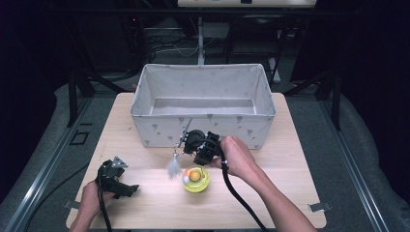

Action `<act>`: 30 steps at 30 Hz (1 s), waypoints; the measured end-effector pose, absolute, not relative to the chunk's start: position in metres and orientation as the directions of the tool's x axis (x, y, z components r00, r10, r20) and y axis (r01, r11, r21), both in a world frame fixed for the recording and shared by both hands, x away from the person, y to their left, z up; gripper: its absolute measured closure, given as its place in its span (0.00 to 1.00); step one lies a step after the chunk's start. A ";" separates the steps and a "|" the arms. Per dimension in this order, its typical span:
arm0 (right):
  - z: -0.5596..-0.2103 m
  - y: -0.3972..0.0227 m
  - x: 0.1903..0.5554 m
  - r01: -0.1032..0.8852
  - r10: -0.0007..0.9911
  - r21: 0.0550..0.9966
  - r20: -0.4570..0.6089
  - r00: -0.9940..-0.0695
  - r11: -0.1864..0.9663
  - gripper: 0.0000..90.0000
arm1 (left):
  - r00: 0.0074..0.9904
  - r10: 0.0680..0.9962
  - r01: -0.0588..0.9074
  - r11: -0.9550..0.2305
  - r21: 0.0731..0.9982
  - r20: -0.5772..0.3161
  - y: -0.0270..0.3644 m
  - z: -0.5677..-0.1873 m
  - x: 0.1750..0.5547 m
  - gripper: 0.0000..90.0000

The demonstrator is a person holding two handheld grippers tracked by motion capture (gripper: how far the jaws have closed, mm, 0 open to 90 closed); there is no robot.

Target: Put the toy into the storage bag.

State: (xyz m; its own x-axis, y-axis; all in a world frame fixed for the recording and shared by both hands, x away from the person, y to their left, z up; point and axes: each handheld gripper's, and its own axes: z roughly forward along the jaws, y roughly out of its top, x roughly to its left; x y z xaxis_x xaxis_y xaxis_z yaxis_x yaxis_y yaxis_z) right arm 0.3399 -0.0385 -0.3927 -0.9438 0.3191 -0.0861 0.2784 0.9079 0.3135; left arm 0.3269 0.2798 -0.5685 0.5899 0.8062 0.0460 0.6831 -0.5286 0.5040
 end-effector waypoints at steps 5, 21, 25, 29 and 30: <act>-0.387 -0.050 0.341 0.296 0.342 0.322 -0.094 -0.935 0.899 0.98 | 0.590 0.806 0.683 -0.528 0.504 0.046 0.280 -0.569 0.327 0.00; -0.379 -0.081 0.345 0.364 0.417 0.342 -0.094 -0.904 0.866 0.98 | 0.590 0.806 0.683 -0.530 0.503 0.049 0.280 -0.568 0.327 0.00; -0.378 -0.089 0.346 0.382 0.433 0.330 -0.096 -0.896 0.863 0.98 | 0.589 0.807 0.683 -0.529 0.503 0.048 0.280 -0.569 0.327 0.00; -0.377 -0.099 0.348 0.404 0.456 0.330 -0.096 -0.885 0.853 0.98 | 0.590 0.806 0.682 -0.529 0.504 0.049 0.280 -0.569 0.327 0.00; -0.377 -0.102 0.348 0.409 0.461 0.332 -0.094 -0.882 0.850 0.98 | 0.590 0.806 0.682 -0.530 0.503 0.049 0.279 -0.569 0.327 0.00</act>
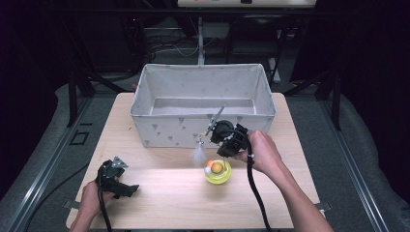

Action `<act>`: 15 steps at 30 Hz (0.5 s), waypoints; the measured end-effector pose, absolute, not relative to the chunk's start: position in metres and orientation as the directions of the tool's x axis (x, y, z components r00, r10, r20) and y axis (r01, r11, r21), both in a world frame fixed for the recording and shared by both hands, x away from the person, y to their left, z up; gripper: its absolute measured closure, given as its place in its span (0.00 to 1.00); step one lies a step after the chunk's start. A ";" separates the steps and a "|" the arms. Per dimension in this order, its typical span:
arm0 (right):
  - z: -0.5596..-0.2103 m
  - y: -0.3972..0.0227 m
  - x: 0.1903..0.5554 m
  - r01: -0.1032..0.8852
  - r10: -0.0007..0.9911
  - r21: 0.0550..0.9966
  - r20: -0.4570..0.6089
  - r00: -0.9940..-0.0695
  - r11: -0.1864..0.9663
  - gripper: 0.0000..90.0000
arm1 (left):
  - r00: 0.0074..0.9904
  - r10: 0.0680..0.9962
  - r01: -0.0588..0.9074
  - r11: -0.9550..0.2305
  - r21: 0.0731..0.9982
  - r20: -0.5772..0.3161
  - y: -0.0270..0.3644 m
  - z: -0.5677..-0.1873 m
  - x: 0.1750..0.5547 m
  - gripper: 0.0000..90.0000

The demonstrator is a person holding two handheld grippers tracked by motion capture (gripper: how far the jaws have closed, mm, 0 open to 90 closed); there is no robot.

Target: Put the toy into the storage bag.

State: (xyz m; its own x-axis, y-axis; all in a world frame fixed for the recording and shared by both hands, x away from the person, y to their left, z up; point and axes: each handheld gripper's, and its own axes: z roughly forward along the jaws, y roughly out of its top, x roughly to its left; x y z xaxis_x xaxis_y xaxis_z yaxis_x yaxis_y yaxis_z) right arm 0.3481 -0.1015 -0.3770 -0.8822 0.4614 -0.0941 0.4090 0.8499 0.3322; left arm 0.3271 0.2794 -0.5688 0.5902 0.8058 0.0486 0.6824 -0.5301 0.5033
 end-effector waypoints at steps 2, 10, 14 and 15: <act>-0.375 -0.107 0.349 0.417 0.470 0.327 -0.102 -0.877 0.848 0.98 | 0.590 0.806 0.683 -0.531 0.503 0.049 0.279 -0.569 0.327 0.00; -0.372 -0.126 0.353 0.459 0.516 0.338 -0.099 -0.851 0.822 0.98 | 0.589 0.807 0.683 -0.528 0.505 0.048 0.279 -0.569 0.327 0.00; -0.370 -0.135 0.354 0.479 0.536 0.336 -0.099 -0.839 0.811 0.98 | 0.589 0.807 0.683 -0.528 0.505 0.047 0.279 -0.569 0.327 0.00; -0.370 -0.137 0.354 0.484 0.541 0.336 -0.100 -0.835 0.808 0.98 | 0.589 0.807 0.683 -0.528 0.504 0.048 0.279 -0.569 0.327 0.00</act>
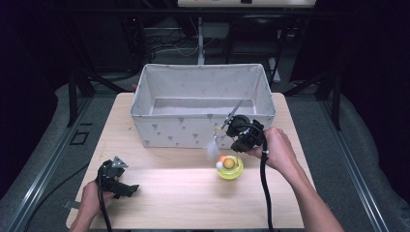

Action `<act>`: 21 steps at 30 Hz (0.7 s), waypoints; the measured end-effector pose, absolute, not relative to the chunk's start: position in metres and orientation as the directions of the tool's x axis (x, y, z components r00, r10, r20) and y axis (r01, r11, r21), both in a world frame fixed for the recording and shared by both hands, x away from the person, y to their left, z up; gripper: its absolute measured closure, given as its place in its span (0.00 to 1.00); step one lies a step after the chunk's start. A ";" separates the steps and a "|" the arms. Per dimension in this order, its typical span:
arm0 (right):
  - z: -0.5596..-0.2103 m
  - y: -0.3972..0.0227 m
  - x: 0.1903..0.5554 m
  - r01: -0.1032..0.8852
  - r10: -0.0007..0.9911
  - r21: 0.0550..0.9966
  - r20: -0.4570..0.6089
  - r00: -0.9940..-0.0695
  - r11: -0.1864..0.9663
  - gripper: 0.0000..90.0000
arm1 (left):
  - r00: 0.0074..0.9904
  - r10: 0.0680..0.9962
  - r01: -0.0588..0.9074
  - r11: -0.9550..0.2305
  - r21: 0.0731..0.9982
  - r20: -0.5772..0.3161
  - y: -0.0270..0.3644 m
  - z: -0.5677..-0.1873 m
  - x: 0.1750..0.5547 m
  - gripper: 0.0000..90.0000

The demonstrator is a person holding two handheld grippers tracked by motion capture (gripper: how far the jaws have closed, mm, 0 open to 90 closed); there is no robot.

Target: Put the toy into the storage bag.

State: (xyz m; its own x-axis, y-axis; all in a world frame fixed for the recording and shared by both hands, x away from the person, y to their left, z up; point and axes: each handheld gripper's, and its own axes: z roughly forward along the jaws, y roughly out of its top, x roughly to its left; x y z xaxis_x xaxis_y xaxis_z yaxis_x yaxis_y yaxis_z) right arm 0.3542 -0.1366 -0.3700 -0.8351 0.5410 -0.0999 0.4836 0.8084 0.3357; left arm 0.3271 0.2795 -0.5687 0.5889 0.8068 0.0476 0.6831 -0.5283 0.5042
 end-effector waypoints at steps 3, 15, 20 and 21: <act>-0.369 -0.142 0.355 0.491 0.549 0.333 -0.105 -0.829 0.805 0.98 | 0.589 0.807 0.683 -0.528 0.504 0.048 0.280 -0.569 0.327 0.00; -0.363 -0.162 0.359 0.532 0.593 0.340 -0.105 -0.798 0.776 0.98 | 0.589 0.807 0.684 -0.528 0.503 0.047 0.280 -0.569 0.327 0.00; -0.360 -0.168 0.360 0.542 0.605 0.340 -0.110 -0.789 0.769 0.98 | 0.588 0.807 0.684 -0.529 0.503 0.048 0.279 -0.569 0.327 0.00; -0.359 -0.170 0.361 0.545 0.609 0.345 -0.107 -0.786 0.764 0.98 | 0.588 0.807 0.684 -0.528 0.503 0.048 0.279 -0.569 0.327 0.00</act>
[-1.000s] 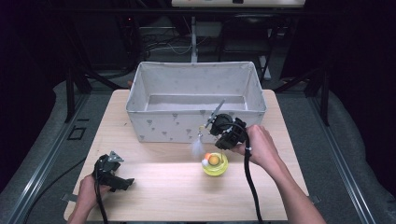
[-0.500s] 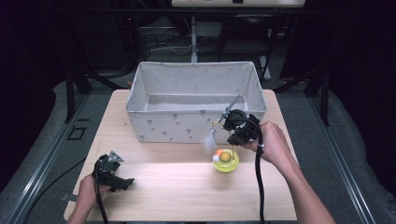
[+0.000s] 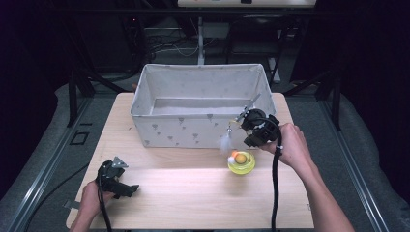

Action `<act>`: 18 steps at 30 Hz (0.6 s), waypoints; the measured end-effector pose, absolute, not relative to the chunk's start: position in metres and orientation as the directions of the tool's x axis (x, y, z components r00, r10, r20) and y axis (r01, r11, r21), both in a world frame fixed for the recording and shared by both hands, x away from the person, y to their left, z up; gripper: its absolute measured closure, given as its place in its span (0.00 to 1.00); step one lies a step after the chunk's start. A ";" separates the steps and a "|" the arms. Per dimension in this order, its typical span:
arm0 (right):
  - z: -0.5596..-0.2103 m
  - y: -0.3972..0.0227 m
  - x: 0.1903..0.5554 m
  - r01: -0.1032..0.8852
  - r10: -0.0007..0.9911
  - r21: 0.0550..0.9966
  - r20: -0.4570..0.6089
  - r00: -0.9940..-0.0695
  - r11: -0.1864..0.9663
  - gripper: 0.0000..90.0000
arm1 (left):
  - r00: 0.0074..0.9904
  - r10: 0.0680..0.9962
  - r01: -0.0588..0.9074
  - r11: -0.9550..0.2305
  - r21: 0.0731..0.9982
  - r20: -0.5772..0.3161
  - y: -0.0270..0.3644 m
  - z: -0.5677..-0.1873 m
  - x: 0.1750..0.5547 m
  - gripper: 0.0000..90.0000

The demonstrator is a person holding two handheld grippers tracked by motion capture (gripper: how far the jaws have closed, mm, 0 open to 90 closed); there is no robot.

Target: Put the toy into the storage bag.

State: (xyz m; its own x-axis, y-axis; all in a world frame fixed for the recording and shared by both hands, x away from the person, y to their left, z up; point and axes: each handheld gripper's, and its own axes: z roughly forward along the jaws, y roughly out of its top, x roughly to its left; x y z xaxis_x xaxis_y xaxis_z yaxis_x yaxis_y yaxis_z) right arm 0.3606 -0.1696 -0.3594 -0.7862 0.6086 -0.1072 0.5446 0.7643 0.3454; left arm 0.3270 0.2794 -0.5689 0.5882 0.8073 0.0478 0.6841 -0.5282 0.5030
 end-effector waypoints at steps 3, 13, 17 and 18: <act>-0.358 -0.172 0.361 0.548 0.613 0.347 -0.107 -0.783 0.761 0.98 | 0.589 0.807 0.684 -0.529 0.502 0.048 0.279 -0.569 0.327 0.00; -0.351 -0.180 0.364 0.565 0.634 0.356 -0.111 -0.766 0.745 0.98 | 0.591 0.805 0.683 -0.531 0.502 0.048 0.279 -0.569 0.327 0.00; -0.347 -0.184 0.365 0.571 0.640 0.354 -0.111 -0.760 0.741 0.98 | 0.590 0.806 0.683 -0.531 0.502 0.049 0.279 -0.569 0.327 0.00; -0.346 -0.184 0.366 0.571 0.641 0.356 -0.111 -0.760 0.739 0.98 | 0.590 0.806 0.683 -0.530 0.503 0.048 0.279 -0.569 0.327 0.00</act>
State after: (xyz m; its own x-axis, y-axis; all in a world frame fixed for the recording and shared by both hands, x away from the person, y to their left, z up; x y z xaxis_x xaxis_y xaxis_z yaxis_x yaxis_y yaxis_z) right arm 0.3657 -0.1841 -0.3464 -0.7596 0.6408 -0.1109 0.5715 0.7391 0.3565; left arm 0.3270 0.2793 -0.5689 0.5899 0.8060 0.0483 0.6830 -0.5300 0.5025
